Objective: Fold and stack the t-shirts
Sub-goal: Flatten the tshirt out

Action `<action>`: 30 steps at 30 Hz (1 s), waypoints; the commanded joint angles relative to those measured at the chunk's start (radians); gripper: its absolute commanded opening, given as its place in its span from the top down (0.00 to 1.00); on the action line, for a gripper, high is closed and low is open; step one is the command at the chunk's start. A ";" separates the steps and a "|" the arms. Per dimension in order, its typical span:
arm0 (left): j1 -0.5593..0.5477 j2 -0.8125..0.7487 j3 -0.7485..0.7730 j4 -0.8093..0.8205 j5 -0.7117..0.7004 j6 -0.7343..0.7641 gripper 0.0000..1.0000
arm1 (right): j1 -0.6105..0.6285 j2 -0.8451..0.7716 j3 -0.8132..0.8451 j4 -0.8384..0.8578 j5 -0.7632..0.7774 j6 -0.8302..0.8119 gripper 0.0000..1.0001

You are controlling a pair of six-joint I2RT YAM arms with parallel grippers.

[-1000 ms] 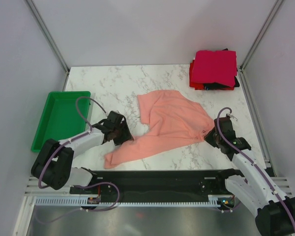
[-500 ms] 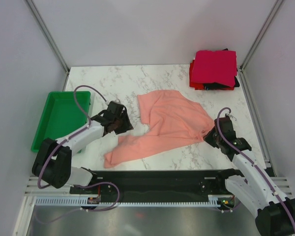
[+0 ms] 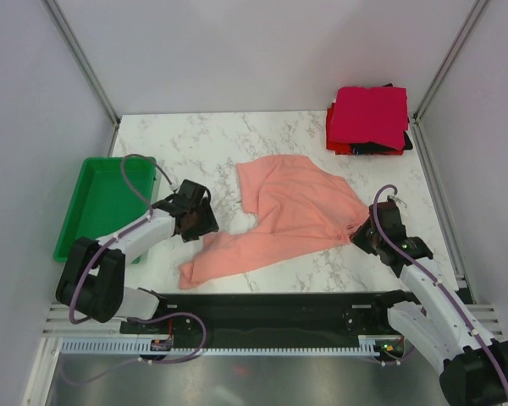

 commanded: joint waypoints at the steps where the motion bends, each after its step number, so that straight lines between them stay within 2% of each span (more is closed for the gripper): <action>1: 0.031 0.037 -0.001 -0.009 -0.019 -0.007 0.31 | -0.004 -0.005 -0.011 0.007 -0.010 -0.016 1.00; 9: 0.031 0.104 -0.003 -0.004 0.045 -0.038 0.32 | -0.004 0.001 -0.014 0.011 -0.007 -0.019 1.00; 12: 0.031 0.123 -0.011 0.019 0.047 -0.040 0.40 | -0.004 0.000 -0.017 0.011 -0.007 -0.020 1.00; 16: 0.031 0.141 -0.011 0.030 0.051 -0.043 0.55 | -0.005 -0.006 -0.019 0.011 -0.007 -0.022 1.00; 19: 0.031 0.152 -0.008 0.042 0.056 -0.041 0.70 | -0.004 -0.006 -0.022 0.011 -0.004 -0.022 1.00; 20: 0.031 0.157 -0.005 0.046 0.058 -0.040 0.85 | -0.004 -0.005 -0.023 0.011 -0.005 -0.023 1.00; 23: 0.031 0.154 0.018 0.056 0.053 -0.029 0.98 | -0.004 0.003 -0.019 0.014 -0.005 -0.023 1.00; 26: 0.031 0.137 0.049 0.050 0.045 -0.014 0.98 | -0.004 0.006 0.010 0.013 -0.013 -0.025 1.00; 29: 0.033 0.053 0.081 0.007 0.045 -0.007 0.98 | -0.005 0.007 0.082 0.004 -0.030 -0.025 1.00; 30: 0.033 -0.018 0.093 -0.009 0.044 -0.006 0.98 | -0.004 0.007 0.107 -0.009 -0.036 -0.028 1.00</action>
